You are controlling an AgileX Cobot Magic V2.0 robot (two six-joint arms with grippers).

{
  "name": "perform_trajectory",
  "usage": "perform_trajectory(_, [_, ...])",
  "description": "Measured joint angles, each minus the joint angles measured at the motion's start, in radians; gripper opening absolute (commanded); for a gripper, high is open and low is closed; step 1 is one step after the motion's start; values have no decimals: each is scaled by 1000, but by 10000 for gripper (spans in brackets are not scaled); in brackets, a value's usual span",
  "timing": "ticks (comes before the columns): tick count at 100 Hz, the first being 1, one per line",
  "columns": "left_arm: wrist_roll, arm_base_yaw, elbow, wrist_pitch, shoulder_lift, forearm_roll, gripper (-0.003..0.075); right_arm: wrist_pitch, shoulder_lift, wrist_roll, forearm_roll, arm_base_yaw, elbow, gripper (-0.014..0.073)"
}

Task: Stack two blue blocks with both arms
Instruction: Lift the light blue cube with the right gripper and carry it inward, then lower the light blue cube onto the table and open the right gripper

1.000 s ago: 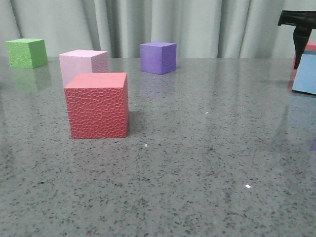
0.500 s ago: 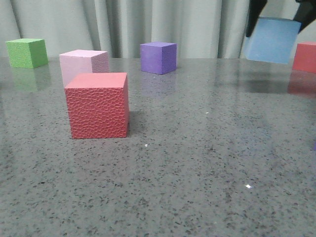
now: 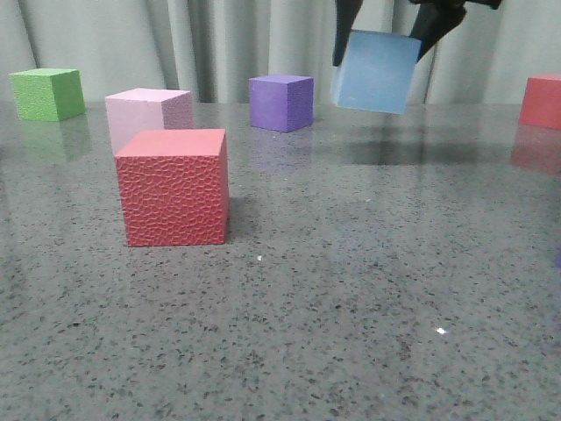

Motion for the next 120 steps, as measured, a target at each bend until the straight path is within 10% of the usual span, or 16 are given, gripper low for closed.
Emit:
perform_trajectory(81, [0,0,0,0,0,0,692,-9,99,81,0,67,-25,334])
perform_trajectory(120, [0,0,0,0,0,0,692,-9,99,85,0,67,-25,530])
